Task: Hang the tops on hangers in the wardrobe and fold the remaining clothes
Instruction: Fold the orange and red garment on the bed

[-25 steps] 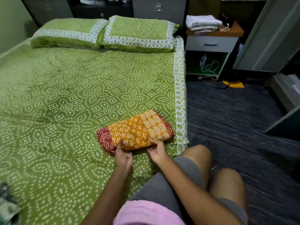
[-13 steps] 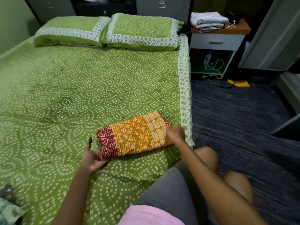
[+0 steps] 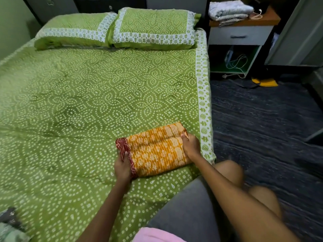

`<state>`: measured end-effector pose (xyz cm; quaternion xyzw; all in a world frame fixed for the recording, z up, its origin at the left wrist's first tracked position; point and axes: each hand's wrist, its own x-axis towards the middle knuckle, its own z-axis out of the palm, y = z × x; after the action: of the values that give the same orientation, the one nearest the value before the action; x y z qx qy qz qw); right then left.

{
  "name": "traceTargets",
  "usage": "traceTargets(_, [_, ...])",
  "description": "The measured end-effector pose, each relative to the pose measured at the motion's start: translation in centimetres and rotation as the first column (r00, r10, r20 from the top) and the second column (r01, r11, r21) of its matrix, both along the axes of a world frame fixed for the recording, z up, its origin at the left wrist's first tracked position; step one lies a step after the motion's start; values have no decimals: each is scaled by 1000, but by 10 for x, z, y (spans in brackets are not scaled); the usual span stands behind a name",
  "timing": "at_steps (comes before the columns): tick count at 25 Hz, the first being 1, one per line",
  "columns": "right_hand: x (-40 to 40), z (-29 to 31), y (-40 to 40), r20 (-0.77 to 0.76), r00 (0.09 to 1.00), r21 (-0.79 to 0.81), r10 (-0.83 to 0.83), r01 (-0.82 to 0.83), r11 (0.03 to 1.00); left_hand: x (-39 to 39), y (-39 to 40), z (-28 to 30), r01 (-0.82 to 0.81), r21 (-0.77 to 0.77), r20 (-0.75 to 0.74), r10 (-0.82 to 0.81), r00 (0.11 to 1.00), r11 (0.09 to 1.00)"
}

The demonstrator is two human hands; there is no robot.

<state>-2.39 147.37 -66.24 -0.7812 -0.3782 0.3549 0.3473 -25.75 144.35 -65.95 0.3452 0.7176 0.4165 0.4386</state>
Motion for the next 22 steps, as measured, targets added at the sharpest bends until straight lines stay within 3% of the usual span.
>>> traceTargets(3, [-1,-3,2,160,987,-84,18,-4,996,5,9,-8,-29,-85,-17,27,999,996])
traceTargets(5, [2,-4,9,174,981,-108,87,-69,992,4,15,-6,-47,-124,38,52,998,991])
traceTargets(7, [9,-17,15,51,983,-104,177,-171,980,8,19,-4,-42,-151,80,54,995,988])
traceTargets(11, [27,-21,25,-152,936,-128,317,-336,933,26,26,-10,-180,-218,-235,127,964,959])
traceTargets(13, [35,-9,23,-249,917,-146,311,-353,924,31,27,-2,-212,-217,-219,164,962,953])
traceTargets(16, [65,20,3,-346,917,-135,196,-256,957,59,33,34,-189,-240,-236,131,963,952])
traceTargets(22, [173,174,-20,-180,983,-172,-31,-1,985,165,65,172,56,-175,-52,-66,997,983])
